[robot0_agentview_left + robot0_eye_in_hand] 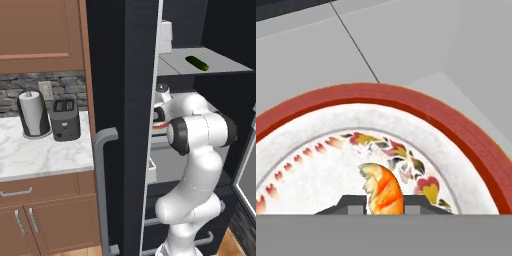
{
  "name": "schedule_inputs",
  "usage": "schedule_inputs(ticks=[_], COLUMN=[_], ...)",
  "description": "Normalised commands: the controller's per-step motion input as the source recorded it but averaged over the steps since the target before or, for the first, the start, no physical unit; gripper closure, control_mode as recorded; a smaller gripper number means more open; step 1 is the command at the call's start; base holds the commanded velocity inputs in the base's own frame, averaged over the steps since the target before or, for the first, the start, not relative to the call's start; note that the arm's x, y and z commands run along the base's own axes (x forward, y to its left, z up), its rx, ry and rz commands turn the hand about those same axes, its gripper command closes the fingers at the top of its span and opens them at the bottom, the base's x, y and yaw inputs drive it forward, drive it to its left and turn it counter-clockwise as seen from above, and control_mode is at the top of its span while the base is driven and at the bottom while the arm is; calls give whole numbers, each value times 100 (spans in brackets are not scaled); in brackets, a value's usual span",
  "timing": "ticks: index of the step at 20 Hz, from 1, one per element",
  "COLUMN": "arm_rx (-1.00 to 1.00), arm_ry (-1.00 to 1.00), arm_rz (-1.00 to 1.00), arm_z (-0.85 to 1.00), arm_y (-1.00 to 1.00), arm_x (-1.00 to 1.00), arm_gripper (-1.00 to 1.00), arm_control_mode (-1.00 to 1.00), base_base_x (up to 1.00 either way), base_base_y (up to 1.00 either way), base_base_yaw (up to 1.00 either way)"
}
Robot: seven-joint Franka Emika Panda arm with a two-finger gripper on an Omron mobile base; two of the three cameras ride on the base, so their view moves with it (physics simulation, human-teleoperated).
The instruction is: Retrieve the shrimp from the fridge and place it on the cutting board.
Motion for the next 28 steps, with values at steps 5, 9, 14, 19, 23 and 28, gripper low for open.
schedule_inputs(ticks=[5,9,14,19,23,28], arm_rx=[0,0,0,0,0,0], arm_ry=[-24,-15,-2,-15,-20,-13], arm_rz=[0,0,0,0,0,0], arm_z=[5,5,11,74,84,76], arm_y=[0,0,0,0,0,0], arm_x=[-10,-9,-4,-39,-87,-100], arm_gripper=[100,100,100,100,100,100], arm_control_mode=[-100,-100,-100,-100,-100,-100], base_base_x=[0,0,0,0,0,0], base_base_y=[0,0,0,0,0,0], base_base_yaw=[0,0,0,0,0,0])
